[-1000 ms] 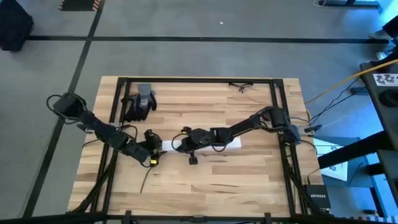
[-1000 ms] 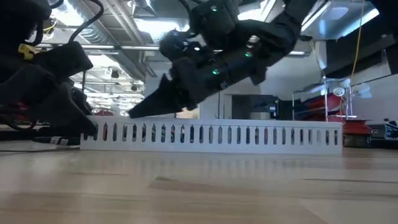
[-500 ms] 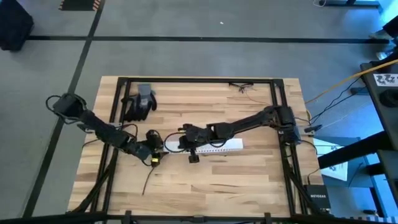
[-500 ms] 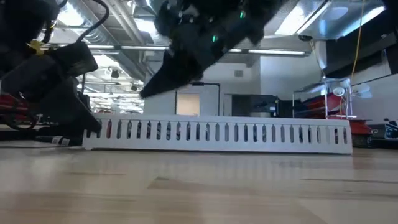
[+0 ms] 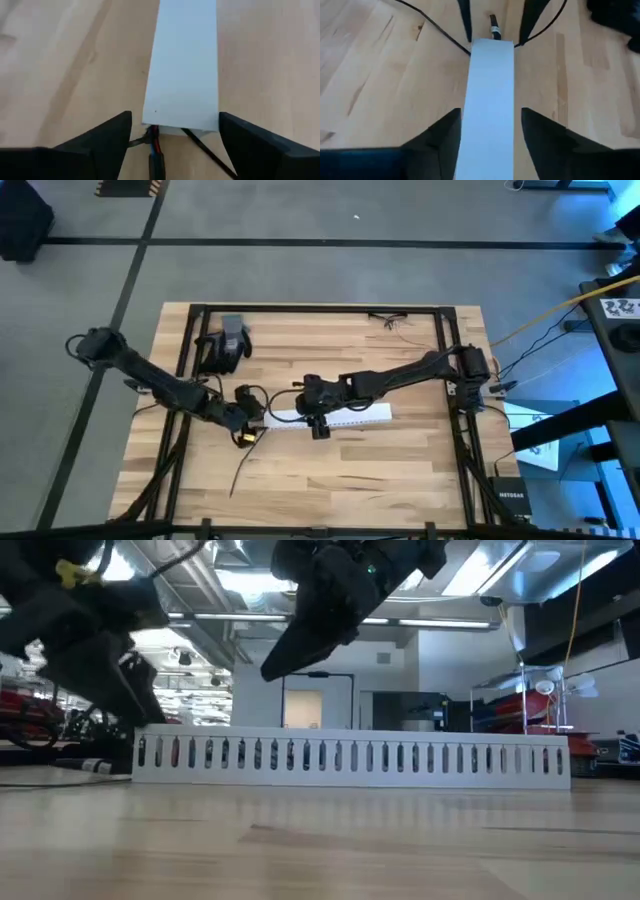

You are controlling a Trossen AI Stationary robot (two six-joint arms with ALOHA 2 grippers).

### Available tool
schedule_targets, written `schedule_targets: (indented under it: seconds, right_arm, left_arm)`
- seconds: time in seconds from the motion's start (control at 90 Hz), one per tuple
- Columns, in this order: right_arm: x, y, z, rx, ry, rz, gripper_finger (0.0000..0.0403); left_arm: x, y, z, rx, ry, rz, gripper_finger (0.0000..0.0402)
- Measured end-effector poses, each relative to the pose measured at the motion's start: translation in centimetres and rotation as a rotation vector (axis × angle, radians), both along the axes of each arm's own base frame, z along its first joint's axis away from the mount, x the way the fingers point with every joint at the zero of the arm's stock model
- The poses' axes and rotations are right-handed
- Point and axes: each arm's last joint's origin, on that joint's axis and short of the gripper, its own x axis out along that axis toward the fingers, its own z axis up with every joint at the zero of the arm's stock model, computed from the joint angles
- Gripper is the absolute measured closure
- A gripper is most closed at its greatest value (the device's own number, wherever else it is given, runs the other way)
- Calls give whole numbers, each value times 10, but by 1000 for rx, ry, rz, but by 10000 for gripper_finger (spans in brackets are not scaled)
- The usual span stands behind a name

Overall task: Ziptie cables
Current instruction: Close the white cable duct

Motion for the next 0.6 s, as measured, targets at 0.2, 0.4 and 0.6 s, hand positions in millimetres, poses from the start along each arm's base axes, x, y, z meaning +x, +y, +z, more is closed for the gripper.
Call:
schedule_targets:
  seconds: [0.2, 0.4, 0.6]
  right_arm:
    - [-9, -3, 10, -53, 3, -40, 199]
    - [-45, -13, 58, -178, -25, -139, 198]
    - [-64, -23, 53, -148, -67, -169, 198]
  left_arm:
    - [0, 2, 47, 50, -37, -3, 110]
    - [-8, 4, 92, 177, -182, 30, 154]
    - [-12, 13, 87, 199, -161, 58, 193]
